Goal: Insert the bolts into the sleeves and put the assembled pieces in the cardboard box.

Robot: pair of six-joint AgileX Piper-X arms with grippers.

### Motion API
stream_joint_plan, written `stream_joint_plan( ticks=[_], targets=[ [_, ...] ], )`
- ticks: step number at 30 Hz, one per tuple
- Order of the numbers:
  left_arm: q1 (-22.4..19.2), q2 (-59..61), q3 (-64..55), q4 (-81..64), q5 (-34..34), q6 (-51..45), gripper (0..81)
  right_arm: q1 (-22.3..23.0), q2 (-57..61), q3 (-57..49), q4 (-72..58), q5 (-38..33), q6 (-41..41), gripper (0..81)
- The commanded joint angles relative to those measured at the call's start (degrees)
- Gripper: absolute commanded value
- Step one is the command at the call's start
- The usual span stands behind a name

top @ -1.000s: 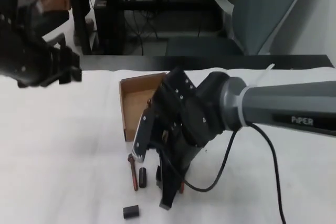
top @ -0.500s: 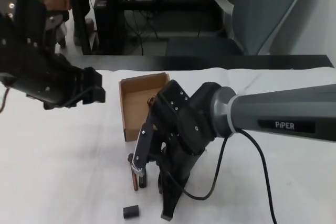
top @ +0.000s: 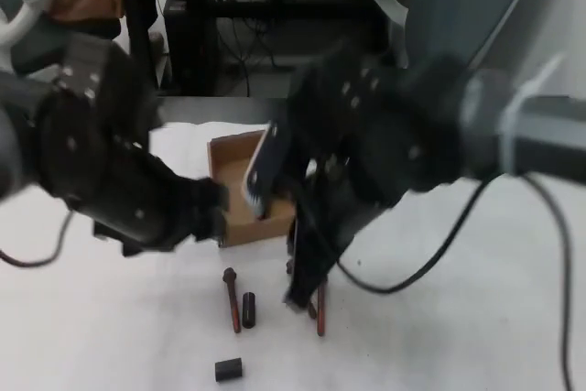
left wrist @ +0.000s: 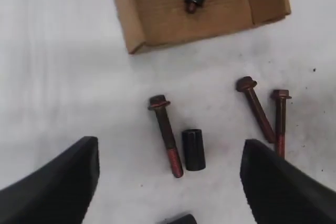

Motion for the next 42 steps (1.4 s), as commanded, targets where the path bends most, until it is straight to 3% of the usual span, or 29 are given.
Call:
stream_joint_plan(
  ticks=[1,5,10,20,29,32,38,42],
  targets=[
    [-4.6,0.0,0.4,-2.3,-7.2,-4.1,70.0,-0.2,-4.0,-0.3,0.4,-0.1,1.3,0.6],
    [-8.1,4.6,0.4,-2.3,-10.5,-7.7,66.4,-0.2,-8.5,-0.3,2.5,-0.1,1.7,0.6],
    [-7.9,11.4,0.4,-2.1,-10.0,-11.3,55.6,-0.2,-15.6,-0.3,4.9,-0.1,3.3,0.6],
    [-7.2,17.6,0.1,-12.3,-9.1,-18.3,55.6,-0.2,-27.3,-0.3,5.4,-0.1,4.3,0.6],
    [-6.8,20.1,0.2,-12.6,-11.5,-21.5,55.4,-0.2,-28.4,-0.3,7.1,-0.1,3.8,0.6],
    [-5.7,20.1,0.2,-12.6,-12.6,-24.1,43.8,-0.2,-28.4,-0.3,7.5,-1.0,3.9,0.6],
    [-3.5,20.1,0.2,-12.8,-12.2,-23.7,2.2,-0.2,-28.4,-0.3,7.5,-4.9,3.9,0.6],
    [-3.1,20.1,0.2,-13.4,-12.1,-21.1,0.0,-0.2,-28.4,-0.3,6.6,-4.8,3.7,0.6]
  ],
)
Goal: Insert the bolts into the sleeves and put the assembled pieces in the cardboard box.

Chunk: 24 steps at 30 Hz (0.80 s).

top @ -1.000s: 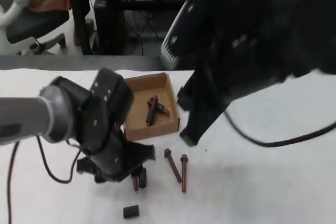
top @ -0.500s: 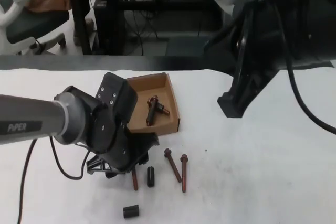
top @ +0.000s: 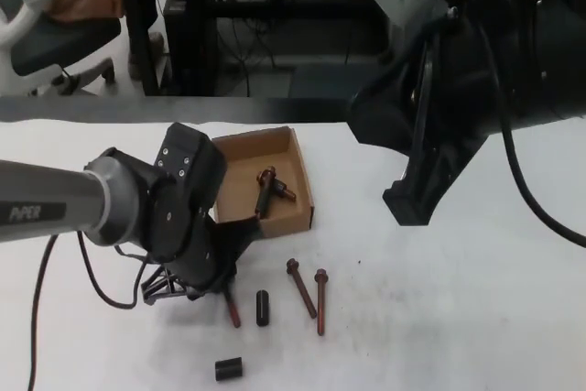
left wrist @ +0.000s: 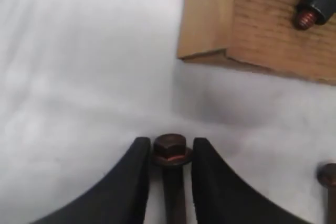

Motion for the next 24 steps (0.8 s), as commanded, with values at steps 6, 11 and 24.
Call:
stream_joint_plan(
  ticks=[6,11,24],
  targets=[
    [0.3,0.0,0.4,-3.2,7.6,7.2,1.8,-0.2,-0.4,-0.3,-2.0,-0.8,-0.1,0.6],
    [-1.0,-10.3,1.0,-4.5,8.8,12.3,1.8,-0.2,-0.4,1.6,-2.5,-0.8,0.1,0.6],
    [-3.3,-55.5,11.0,-17.0,0.3,26.6,1.8,9.1,-5.4,20.8,-29.6,-2.6,12.0,0.6]
  ],
)
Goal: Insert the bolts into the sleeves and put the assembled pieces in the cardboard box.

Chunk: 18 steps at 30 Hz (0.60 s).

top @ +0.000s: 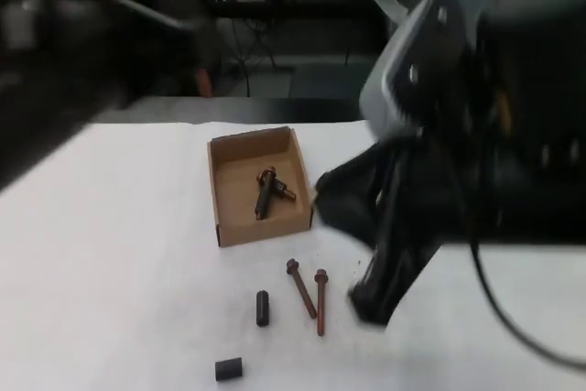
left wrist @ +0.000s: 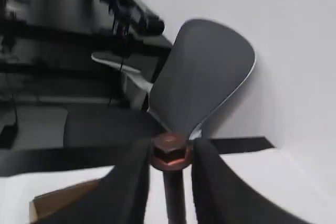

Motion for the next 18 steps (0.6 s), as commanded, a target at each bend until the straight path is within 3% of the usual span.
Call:
stream_joint_plan(
  ticks=[1,4,10,18],
  targets=[
    [-0.7,-5.5,3.4,-1.8,2.3,-3.2,1.8,5.6,-1.0,3.2,-11.0,3.5,1.2,0.6],
    [-1.5,-9.3,4.9,-0.9,4.2,-8.0,1.8,10.0,0.0,5.8,-17.2,11.6,1.2,0.6],
    [-4.2,-13.3,5.9,1.0,8.1,-11.9,1.8,15.9,2.7,6.3,-23.1,14.6,0.3,0.6],
    [-5.5,-13.3,5.9,5.0,9.9,-14.6,1.8,18.2,2.8,6.3,-25.9,21.1,-0.3,0.6]
  ],
)
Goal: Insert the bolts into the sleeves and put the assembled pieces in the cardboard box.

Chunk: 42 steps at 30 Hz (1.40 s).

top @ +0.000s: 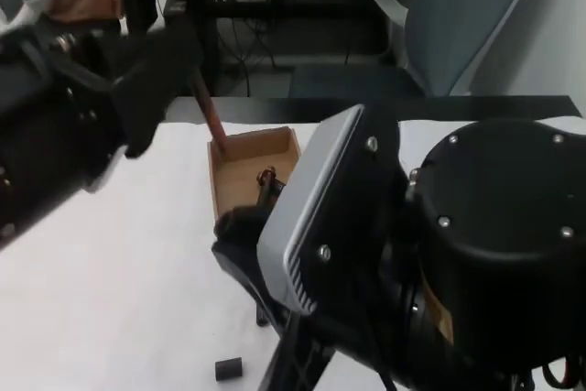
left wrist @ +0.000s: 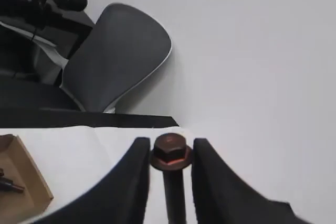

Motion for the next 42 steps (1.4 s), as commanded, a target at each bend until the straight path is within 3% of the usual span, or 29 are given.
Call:
stream_joint_plan(
  ticks=[1,4,12,18,22,30,36,42],
  targets=[
    [-0.3,-0.5,0.0,2.1,1.8,-1.2,1.8,0.2,-0.1,-0.2,-1.3,4.2,-0.5,0.6],
    [-0.3,-0.5,0.0,2.6,2.4,-1.2,1.8,0.2,-0.1,-0.2,-1.3,7.3,-0.5,0.6],
    [-0.3,-0.5,0.0,2.1,3.0,-1.7,1.8,0.2,-0.1,-0.2,-1.3,7.5,-0.3,0.6],
    [-0.3,-0.5,0.0,2.1,3.0,-2.1,1.8,0.2,-0.1,-0.2,-1.4,7.0,0.1,0.6],
    [-0.3,-0.5,0.0,2.1,3.0,-2.1,1.8,0.2,-0.1,-0.2,-2.3,2.8,1.2,0.6],
    [-0.3,-0.5,0.0,2.3,3.0,-2.1,1.8,0.2,-0.1,-0.2,-2.9,2.9,1.3,0.6],
    [-0.3,-0.5,0.0,2.6,5.6,-2.1,1.8,0.0,-0.1,-0.2,-4.6,6.2,1.4,0.6],
    [-0.3,-0.5,0.0,2.6,5.7,-2.6,1.8,-0.9,0.0,-0.2,-5.6,7.8,6.5,0.6]
  ],
)
